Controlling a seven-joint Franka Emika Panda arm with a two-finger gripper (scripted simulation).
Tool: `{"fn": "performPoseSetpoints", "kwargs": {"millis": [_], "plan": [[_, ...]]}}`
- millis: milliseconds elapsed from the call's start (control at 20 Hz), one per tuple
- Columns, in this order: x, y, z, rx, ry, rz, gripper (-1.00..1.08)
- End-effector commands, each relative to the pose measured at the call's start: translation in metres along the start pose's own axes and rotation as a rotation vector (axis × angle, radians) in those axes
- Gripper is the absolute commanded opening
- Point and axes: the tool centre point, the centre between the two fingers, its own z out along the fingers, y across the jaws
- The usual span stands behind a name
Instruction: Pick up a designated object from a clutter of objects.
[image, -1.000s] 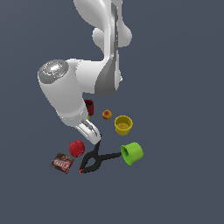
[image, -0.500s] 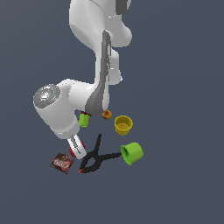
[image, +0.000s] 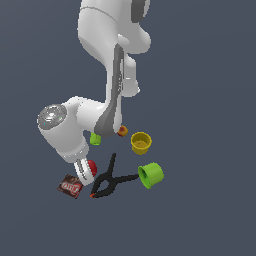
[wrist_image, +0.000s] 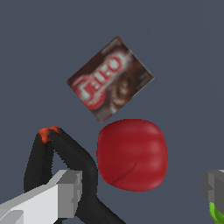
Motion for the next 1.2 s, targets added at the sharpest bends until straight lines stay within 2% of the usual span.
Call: {"fn": "performPoseSetpoints", "kwargs": {"millis": [0,500,750,800,1150], "plan": [[0.0,0.0,0.001,0.0,0.0,0.0,1.0],[0.0,0.001,0.045,0.001,0.001,0.005,1.0],[0.001,0.0,0.051,0.001,0.001,0.005,1.0],[0.001,0.0,0.051,0.001,0.001,0.005,-1.0],[0.001,0.0,0.051,0.001,0.001,0.005,-1.0]]}}
